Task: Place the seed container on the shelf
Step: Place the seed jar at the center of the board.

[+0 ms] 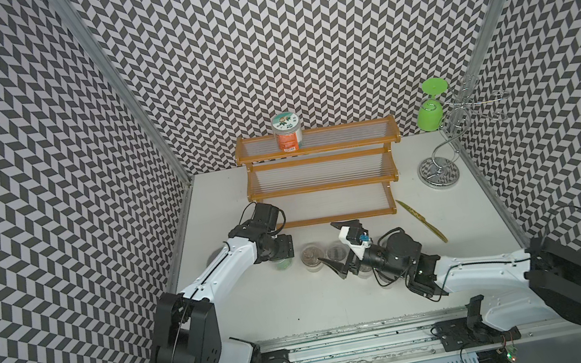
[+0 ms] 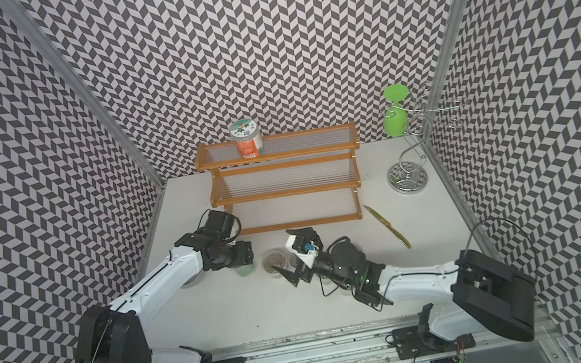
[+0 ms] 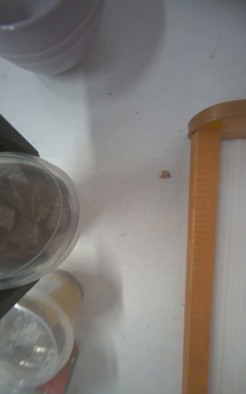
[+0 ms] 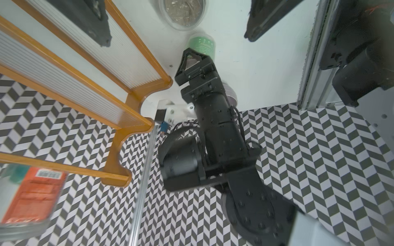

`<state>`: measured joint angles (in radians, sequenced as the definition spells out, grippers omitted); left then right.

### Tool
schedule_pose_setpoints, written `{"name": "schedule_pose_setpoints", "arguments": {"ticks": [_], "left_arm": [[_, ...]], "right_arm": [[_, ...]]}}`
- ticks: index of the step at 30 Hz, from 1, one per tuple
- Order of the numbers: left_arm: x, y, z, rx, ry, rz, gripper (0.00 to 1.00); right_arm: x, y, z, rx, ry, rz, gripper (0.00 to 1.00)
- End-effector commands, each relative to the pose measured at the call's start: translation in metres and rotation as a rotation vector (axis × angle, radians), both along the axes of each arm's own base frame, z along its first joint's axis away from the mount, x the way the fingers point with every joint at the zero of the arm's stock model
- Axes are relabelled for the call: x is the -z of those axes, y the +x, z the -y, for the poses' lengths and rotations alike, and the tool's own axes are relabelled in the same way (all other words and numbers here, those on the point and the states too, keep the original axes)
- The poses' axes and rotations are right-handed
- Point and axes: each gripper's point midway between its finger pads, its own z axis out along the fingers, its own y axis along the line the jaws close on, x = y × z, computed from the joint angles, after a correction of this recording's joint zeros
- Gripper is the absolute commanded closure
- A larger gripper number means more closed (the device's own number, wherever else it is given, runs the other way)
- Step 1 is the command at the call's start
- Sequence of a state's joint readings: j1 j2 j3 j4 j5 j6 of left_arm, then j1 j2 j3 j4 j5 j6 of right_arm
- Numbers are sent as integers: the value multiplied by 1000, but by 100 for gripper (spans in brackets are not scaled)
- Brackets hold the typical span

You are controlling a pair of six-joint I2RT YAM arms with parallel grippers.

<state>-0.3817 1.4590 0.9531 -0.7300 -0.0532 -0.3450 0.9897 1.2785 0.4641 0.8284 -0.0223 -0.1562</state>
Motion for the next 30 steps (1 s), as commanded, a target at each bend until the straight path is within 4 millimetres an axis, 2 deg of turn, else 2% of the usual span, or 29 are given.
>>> {"name": "schedule_pose_setpoints", "arguments": {"ticks": [1, 6, 11, 15, 22, 27, 30], "left_arm": [[7, 12, 0, -46, 15, 48, 18], [12, 5, -4, -40, 53, 41, 13], [-3, 5, 2, -26, 35, 66, 6], [-15, 6, -1, -23, 62, 79, 0], [-36, 4, -2, -29, 48, 109, 1], [-46, 3, -9, -47, 58, 139, 9], [-45, 7, -17, -74, 56, 136, 14]], "right_arm": [[-3, 4, 22, 87, 11, -1, 0], [-3, 4, 36, 133, 15, 0, 0], [1, 5, 39, 144, 6, -7, 0], [6, 5, 36, 138, -4, -18, 0], [5, 6, 33, 129, -9, -16, 0], [8, 4, 27, 97, -30, -24, 0], [8, 2, 24, 82, -30, -25, 0]]}}
